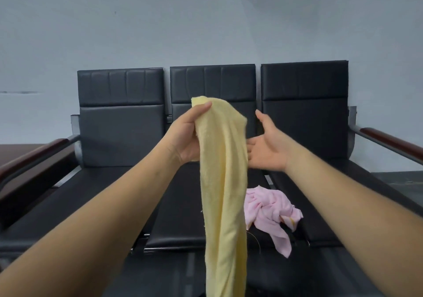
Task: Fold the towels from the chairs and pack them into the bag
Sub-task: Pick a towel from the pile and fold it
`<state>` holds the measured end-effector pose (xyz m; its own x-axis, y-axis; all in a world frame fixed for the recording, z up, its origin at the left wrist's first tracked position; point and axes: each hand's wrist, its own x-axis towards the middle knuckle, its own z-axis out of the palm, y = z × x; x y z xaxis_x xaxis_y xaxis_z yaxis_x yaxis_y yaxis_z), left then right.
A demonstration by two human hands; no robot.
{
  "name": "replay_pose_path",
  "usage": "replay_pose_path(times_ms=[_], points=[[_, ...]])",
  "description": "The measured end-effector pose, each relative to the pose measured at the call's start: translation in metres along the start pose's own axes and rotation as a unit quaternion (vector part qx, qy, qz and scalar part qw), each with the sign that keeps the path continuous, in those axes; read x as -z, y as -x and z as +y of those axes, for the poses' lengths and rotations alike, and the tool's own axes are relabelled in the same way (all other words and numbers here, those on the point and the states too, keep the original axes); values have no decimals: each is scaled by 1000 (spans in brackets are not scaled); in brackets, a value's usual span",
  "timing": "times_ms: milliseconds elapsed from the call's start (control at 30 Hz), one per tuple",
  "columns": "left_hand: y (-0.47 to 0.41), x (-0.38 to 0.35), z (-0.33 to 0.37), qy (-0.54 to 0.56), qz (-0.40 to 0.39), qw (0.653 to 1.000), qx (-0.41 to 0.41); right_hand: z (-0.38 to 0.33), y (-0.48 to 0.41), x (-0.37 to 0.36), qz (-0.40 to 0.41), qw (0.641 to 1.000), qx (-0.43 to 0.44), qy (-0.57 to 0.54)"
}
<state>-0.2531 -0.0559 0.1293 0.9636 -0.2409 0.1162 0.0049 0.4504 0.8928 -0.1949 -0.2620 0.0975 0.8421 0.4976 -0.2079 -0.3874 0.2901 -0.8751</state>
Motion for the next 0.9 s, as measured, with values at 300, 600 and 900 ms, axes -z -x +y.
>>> replay_pose_path(times_ms=[300,600,900], points=[[-7,22,-7,-127,129,983,-7,11,3,-13,-12,989,129,67],[8,36,-40,-263,-34,964,10,-11,10,-22,105,973,183,92],[1,8,-29,-2,94,995,26,-8,25,-7,-39,997,61,-8]])
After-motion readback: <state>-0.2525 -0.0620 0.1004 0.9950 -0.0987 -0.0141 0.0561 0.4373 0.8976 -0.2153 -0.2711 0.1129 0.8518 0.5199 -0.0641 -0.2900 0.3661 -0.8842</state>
